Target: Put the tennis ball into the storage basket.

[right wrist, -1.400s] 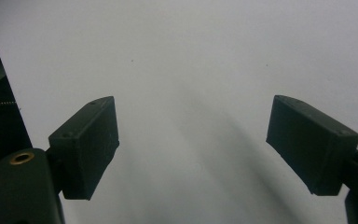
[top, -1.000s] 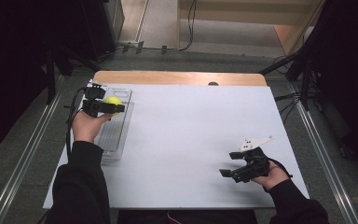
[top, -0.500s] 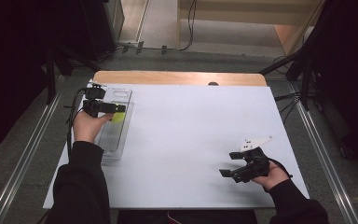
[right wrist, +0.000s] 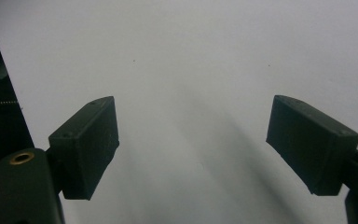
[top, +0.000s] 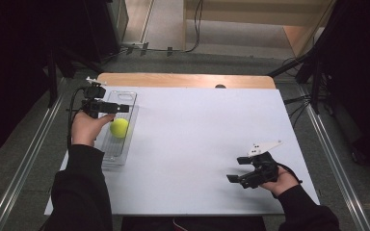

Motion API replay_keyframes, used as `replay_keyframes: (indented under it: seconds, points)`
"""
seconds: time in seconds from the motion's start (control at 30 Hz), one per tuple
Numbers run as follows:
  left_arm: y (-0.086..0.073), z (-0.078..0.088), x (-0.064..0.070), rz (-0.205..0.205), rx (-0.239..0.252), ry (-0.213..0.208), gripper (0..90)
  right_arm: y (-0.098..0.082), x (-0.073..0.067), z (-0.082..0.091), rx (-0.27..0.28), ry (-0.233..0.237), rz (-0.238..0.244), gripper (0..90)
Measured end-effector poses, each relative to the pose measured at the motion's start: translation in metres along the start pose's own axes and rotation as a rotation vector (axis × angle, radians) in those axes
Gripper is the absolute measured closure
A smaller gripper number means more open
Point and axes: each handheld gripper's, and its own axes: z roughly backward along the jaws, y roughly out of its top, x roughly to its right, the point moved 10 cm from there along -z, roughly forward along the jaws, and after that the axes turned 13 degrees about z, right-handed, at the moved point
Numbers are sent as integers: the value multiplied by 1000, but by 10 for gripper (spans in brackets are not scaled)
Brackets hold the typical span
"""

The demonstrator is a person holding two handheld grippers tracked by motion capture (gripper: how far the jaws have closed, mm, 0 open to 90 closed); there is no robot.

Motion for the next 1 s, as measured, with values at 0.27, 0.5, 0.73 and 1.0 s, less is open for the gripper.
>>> replay_keyframes:
  seconds: [0.27,0.5,0.73,1.0]
  points:
    - [0,1,16,-28,-13,-46,152,0,0,0,0,-1,-1,148]
    - [-2,-2,33,-49,-22,-91,152,0,1,0,3,-2,3,148]
    - [-6,-7,46,-73,-42,-118,164,0,0,0,1,-2,3,148]
    - [-9,-11,58,-87,-57,-150,170,0,0,1,2,-2,3,148]
